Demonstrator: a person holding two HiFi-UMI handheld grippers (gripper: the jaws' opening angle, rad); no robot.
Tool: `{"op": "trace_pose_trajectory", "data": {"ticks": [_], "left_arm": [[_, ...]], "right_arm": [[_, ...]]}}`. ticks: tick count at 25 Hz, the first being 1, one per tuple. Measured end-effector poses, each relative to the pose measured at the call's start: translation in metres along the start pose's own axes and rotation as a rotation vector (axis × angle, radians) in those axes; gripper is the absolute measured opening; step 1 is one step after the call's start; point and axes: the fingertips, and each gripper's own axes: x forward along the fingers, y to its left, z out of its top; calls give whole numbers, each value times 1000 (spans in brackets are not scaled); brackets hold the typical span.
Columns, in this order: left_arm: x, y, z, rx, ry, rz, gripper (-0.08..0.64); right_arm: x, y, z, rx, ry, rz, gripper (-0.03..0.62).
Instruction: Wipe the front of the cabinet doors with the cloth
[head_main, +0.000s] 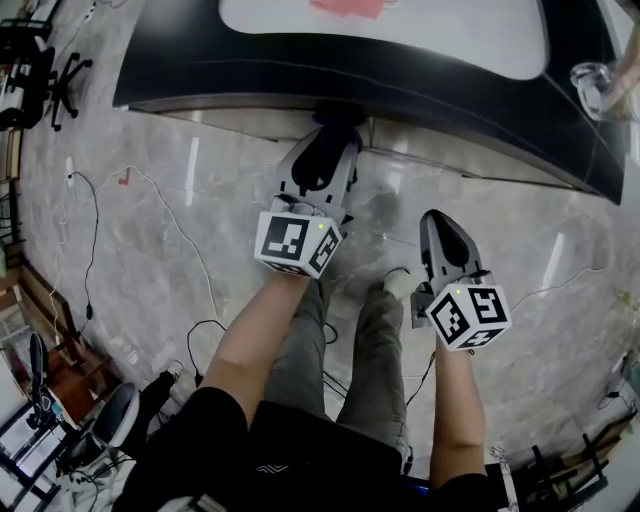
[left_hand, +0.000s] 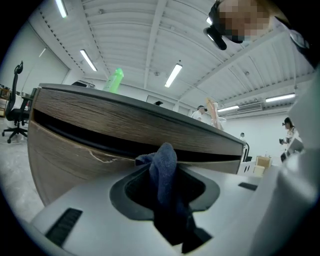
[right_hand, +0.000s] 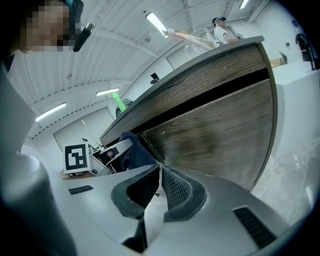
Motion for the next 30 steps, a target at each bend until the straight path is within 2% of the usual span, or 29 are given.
{"op": "trace_pose_trajectory", "data": {"ticks": [7,12,17,30], "left_arm": [[8,-42,-12,13,26,-63,129],[-12,-30,-22,26,57,-48,129],[-42,18,-25,30,73,13,129],[-118,170,-26,15,102,178,129]], "right_arm": [[-21,-29,3,2,5,-20,41],[-17,-29,2,-7,10,-11,41],[9,-4,-6,-7,21,7,41],[114,117,-44,-56,113,136,41]]}}
